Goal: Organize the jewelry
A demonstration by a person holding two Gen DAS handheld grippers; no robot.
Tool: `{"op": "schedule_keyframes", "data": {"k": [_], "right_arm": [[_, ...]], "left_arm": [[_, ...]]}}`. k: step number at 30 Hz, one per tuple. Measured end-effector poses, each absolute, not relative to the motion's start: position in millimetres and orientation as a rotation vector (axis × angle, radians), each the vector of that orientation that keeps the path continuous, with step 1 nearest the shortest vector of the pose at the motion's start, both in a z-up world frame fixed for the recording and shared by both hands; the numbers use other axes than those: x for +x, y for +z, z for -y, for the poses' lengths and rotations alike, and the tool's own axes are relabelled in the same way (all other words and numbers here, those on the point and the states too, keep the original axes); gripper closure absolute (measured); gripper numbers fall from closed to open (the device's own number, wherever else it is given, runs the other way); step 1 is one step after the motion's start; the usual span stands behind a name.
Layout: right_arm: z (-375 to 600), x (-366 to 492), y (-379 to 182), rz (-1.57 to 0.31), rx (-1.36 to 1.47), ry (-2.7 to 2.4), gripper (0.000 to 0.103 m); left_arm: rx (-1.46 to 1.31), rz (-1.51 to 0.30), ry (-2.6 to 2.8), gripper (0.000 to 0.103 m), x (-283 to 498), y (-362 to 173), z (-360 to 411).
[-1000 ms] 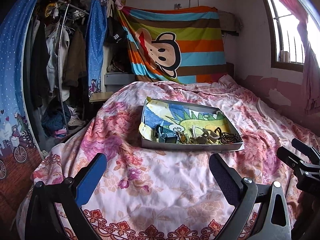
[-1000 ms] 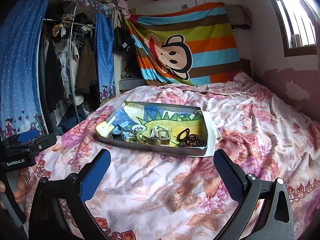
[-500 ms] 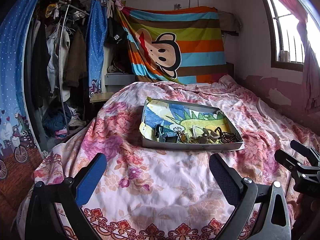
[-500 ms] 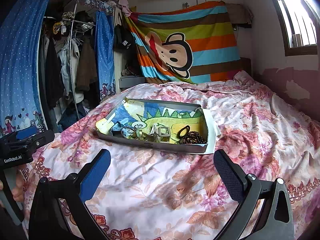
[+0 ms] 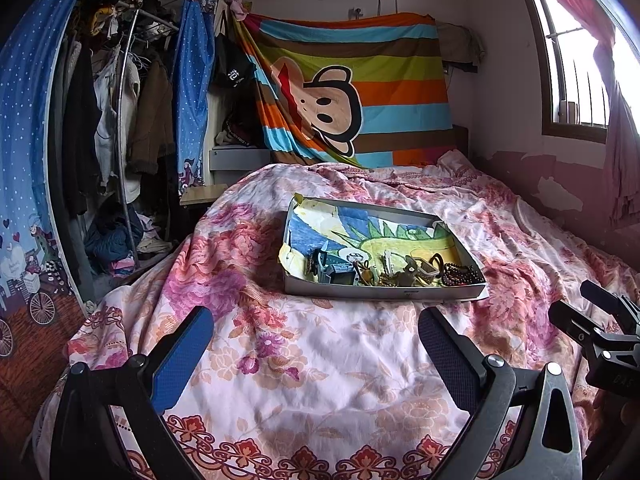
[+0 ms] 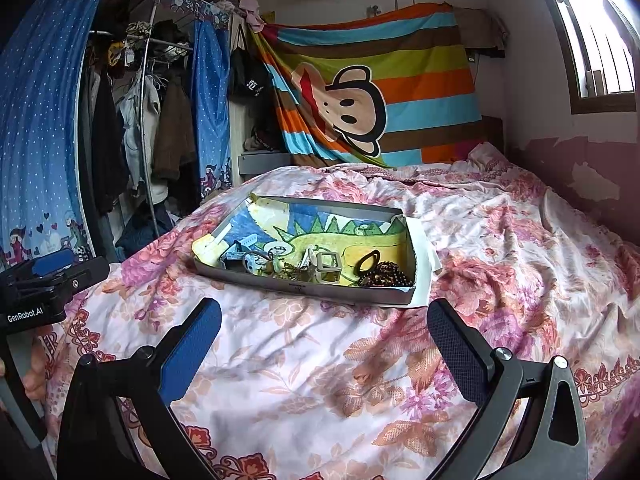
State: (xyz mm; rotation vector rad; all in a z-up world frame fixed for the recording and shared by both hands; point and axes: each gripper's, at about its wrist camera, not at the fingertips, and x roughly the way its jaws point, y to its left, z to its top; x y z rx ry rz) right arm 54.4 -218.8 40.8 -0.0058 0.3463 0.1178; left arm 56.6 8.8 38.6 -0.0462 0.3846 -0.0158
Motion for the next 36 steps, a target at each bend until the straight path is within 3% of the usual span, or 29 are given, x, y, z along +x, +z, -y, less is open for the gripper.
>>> {"op": "schedule_keyframes", "data": {"k": [36], "right_arm": [[219.3, 53.3, 37.5, -0.351, -0.008, 0.119, 0.002]], "left_arm": [[-0.043, -0.383, -0.014, 0.000, 55.5, 38.2, -7.3]]}}
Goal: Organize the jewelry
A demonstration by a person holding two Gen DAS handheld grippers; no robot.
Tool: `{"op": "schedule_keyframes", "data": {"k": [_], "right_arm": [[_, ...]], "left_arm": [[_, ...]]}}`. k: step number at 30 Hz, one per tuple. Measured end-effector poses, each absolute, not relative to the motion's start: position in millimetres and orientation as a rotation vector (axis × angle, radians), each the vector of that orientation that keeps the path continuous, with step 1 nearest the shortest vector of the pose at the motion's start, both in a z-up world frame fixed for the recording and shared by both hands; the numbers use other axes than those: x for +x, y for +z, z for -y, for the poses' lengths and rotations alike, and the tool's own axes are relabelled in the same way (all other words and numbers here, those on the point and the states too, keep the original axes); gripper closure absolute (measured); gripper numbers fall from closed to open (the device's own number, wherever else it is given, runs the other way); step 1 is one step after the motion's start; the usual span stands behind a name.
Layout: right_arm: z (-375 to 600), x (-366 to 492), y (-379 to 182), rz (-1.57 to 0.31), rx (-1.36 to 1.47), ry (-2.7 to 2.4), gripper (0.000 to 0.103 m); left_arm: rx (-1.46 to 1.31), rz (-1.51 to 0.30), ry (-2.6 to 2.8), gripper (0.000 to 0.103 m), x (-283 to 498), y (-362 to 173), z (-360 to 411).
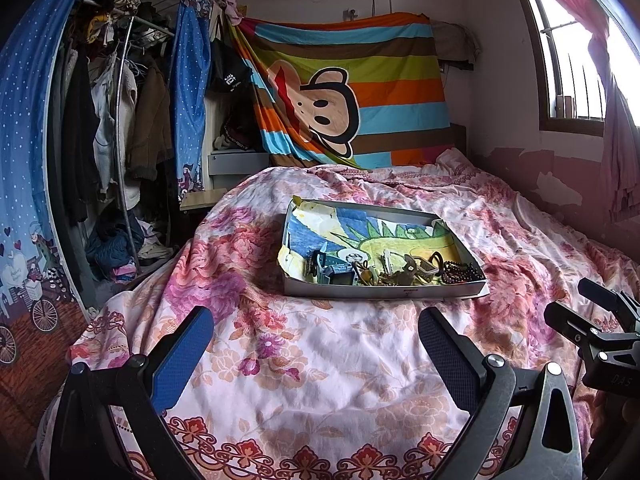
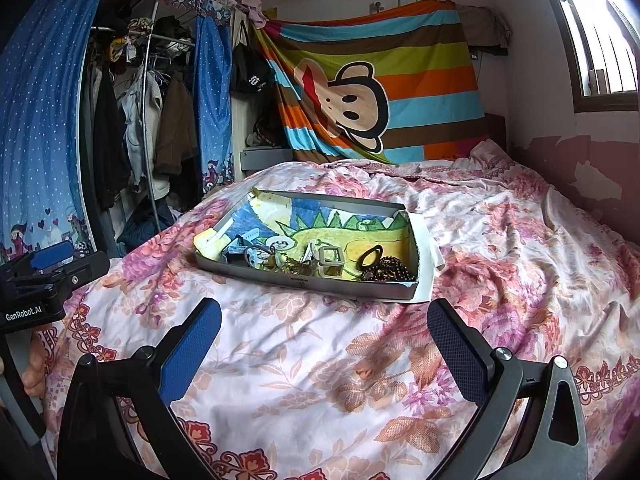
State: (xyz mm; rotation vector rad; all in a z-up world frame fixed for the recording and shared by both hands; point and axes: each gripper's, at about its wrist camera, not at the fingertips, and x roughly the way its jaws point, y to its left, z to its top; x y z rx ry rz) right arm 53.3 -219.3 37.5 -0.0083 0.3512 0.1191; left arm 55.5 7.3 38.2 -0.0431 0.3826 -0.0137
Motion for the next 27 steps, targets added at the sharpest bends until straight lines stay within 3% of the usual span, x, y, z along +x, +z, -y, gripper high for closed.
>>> {"op": "schedule_keyframes", "data": {"k": [27], "right_arm": [[218.8, 52.8, 37.7, -0.353, -0.011, 0.119, 0.002]], "left_arm": [[0.012, -0.391, 0.040, 0.000, 55.3, 39.6, -8.3]]}}
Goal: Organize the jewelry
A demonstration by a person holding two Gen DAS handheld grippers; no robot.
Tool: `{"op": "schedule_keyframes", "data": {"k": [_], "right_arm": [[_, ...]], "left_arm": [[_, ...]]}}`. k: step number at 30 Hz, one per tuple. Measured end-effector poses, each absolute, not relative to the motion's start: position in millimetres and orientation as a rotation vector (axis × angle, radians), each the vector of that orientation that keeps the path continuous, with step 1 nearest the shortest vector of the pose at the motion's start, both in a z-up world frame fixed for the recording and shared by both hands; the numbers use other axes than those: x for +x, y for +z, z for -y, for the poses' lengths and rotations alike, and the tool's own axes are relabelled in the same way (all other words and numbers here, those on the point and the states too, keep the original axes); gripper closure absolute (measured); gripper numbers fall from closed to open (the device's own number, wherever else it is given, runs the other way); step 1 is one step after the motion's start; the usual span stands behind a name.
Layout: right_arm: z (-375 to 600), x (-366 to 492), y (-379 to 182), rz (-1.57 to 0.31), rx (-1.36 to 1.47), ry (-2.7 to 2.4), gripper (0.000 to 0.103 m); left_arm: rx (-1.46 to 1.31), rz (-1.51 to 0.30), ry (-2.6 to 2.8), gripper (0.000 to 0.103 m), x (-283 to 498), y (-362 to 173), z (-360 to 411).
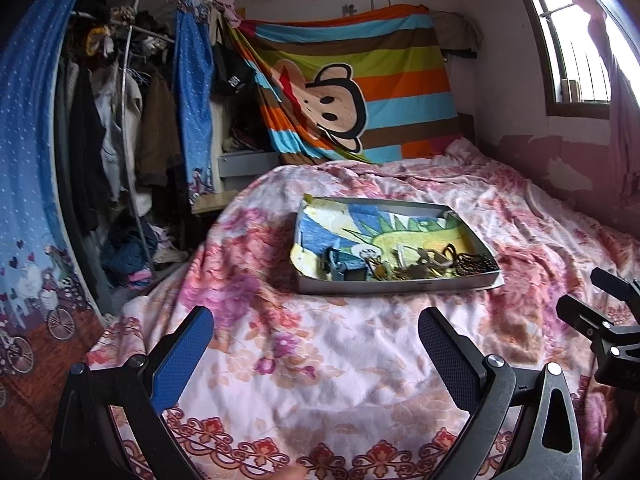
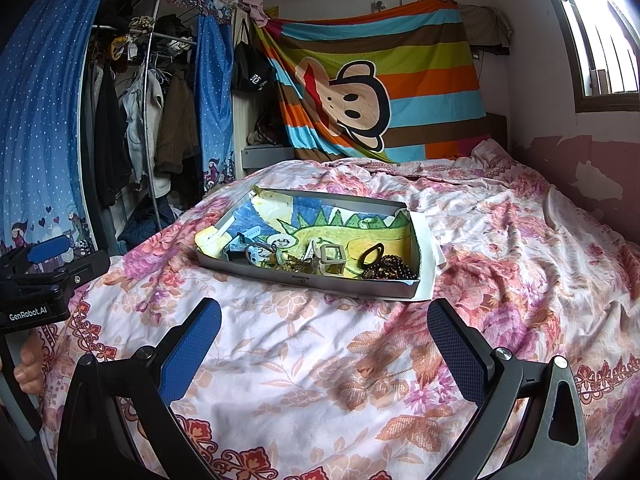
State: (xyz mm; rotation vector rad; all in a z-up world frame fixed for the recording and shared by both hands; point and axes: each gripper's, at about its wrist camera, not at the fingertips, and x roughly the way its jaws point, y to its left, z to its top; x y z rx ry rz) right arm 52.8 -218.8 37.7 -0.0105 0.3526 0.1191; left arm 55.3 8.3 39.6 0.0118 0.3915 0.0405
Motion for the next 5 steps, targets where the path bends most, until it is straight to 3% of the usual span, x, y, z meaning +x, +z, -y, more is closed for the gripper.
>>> {"op": "schedule_keyframes", "data": {"k": [5], "right_arm": [[219.0, 52.4, 37.2, -0.353, -0.011, 0.119, 0.002]], "left_arm": [[0.022, -0.393, 0.030, 0.000, 56.2, 40.7, -7.2]]}}
